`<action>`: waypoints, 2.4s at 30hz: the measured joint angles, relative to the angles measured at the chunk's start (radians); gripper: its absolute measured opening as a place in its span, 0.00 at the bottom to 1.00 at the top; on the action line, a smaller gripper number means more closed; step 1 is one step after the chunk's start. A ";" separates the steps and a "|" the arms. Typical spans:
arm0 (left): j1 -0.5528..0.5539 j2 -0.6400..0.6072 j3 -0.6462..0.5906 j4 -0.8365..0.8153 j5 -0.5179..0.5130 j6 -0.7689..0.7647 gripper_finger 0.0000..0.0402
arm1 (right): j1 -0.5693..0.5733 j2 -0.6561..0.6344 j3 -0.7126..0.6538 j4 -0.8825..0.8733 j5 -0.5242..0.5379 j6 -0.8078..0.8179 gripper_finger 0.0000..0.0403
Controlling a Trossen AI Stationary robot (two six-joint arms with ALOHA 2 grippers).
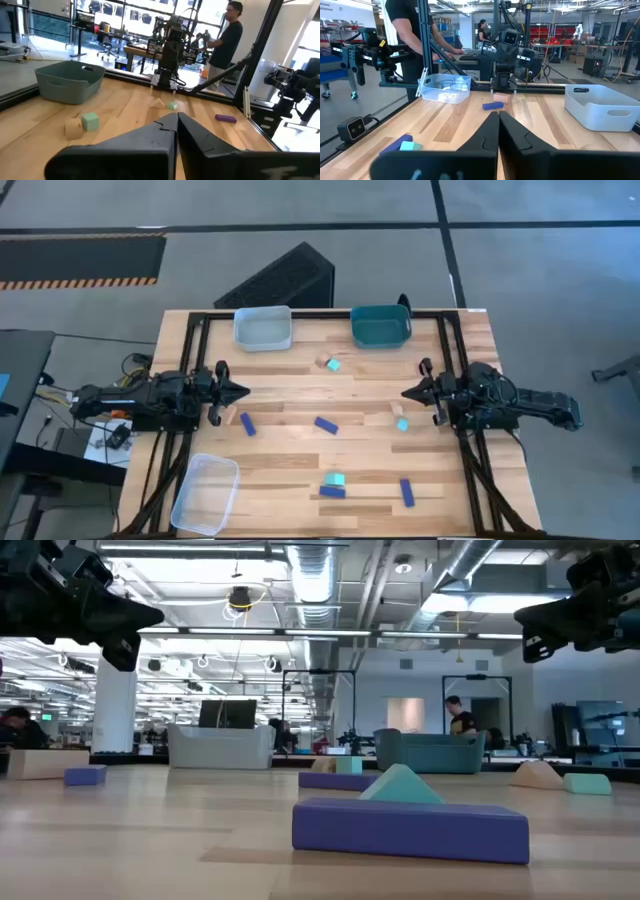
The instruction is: Sort & place blocks by color
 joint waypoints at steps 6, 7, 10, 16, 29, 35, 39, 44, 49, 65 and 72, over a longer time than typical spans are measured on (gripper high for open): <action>0.000 0.000 0.000 0.000 0.000 0.000 0.00 | 0.000 0.000 0.000 0.000 0.000 0.000 0.05; 0.000 0.000 0.000 0.000 0.000 0.000 0.00 | 0.000 0.000 0.000 0.000 0.000 0.000 0.05; 0.000 0.000 0.000 0.000 0.000 0.000 0.00 | 0.000 0.000 0.000 0.000 0.000 0.000 0.05; 0.000 0.000 0.000 0.000 0.000 0.000 0.00 | 0.000 0.000 0.000 0.000 0.000 0.000 0.05; 0.000 0.000 0.000 0.000 0.000 0.000 0.00 | 0.000 0.000 0.000 0.000 0.000 0.000 0.05; 0.000 0.000 0.000 0.000 0.000 0.000 0.00 | 0.000 0.000 0.000 0.000 0.000 0.000 0.05; 0.000 0.000 0.000 0.000 0.000 0.000 0.00 | 0.000 0.000 0.000 0.000 0.000 0.000 0.05; 0.000 0.000 0.000 0.000 0.000 0.000 0.00 | 0.000 0.000 0.000 0.000 0.000 0.000 0.05; 0.000 0.000 0.000 0.000 0.000 0.000 0.00 | 0.000 0.000 0.000 0.000 0.000 0.000 0.05; 0.000 0.000 0.000 0.000 0.000 0.003 0.00 | 0.000 0.000 0.000 0.000 0.000 0.000 0.05; 0.000 0.000 0.000 0.016 -0.088 0.071 0.00 | 0.000 0.000 0.000 0.000 0.000 0.000 0.05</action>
